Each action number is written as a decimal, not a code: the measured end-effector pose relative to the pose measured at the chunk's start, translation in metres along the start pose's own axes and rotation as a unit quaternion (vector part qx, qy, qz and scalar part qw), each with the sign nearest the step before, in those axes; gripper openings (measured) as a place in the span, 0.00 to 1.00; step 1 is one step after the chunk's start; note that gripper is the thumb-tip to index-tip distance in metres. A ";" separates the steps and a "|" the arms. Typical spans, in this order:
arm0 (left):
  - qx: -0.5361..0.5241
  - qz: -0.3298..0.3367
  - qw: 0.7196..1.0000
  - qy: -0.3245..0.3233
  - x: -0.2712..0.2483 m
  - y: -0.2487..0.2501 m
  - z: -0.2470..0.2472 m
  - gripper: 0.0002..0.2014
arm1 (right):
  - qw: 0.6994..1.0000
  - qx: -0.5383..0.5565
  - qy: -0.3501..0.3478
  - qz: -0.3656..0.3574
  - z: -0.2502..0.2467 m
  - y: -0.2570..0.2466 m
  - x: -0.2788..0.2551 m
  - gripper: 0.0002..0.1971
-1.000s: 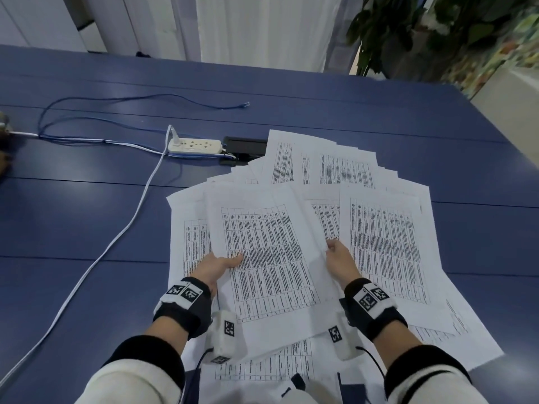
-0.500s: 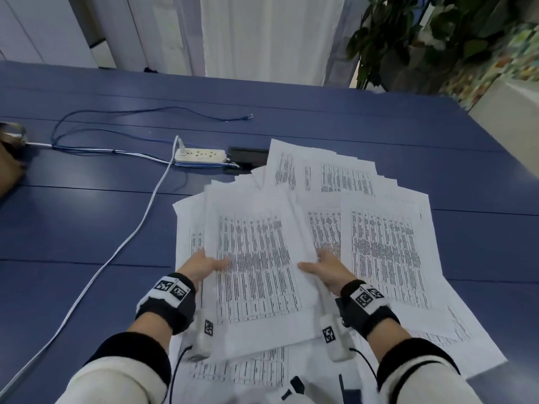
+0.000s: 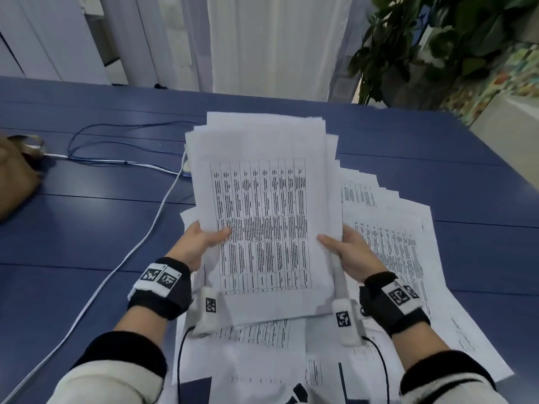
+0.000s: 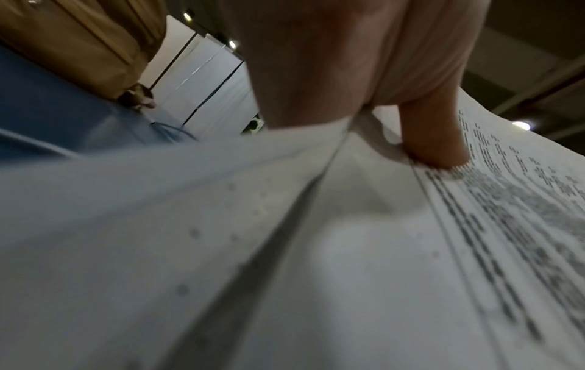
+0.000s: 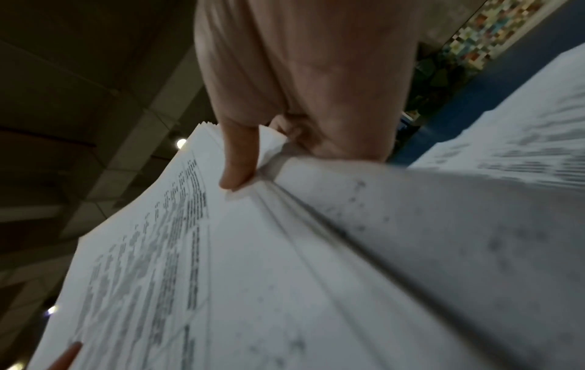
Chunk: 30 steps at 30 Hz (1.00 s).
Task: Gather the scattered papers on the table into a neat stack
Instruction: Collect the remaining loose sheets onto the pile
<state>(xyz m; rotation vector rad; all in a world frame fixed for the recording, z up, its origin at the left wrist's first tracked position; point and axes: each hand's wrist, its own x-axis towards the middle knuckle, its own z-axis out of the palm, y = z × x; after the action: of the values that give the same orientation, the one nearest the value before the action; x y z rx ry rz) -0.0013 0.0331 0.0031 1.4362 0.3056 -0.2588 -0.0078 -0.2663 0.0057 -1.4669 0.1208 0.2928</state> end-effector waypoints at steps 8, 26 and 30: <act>-0.016 0.140 0.989 -0.035 -0.009 0.089 0.025 0.23 | 0.983 -0.118 0.025 -0.136 0.001 -0.091 0.012 0.16; 0.054 0.290 0.954 0.061 0.001 0.129 0.045 0.20 | 0.982 -0.097 0.062 -0.148 -0.007 -0.103 0.017 0.08; 0.090 0.378 0.916 0.093 -0.006 0.142 0.073 0.23 | 0.960 -0.095 0.127 -0.232 0.009 -0.117 0.018 0.09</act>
<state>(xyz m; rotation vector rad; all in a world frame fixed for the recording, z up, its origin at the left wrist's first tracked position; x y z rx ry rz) 0.0469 -0.0222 0.1451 1.6587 -0.1406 0.4974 0.0395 -0.2639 0.1146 -1.6703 -0.0480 -0.2745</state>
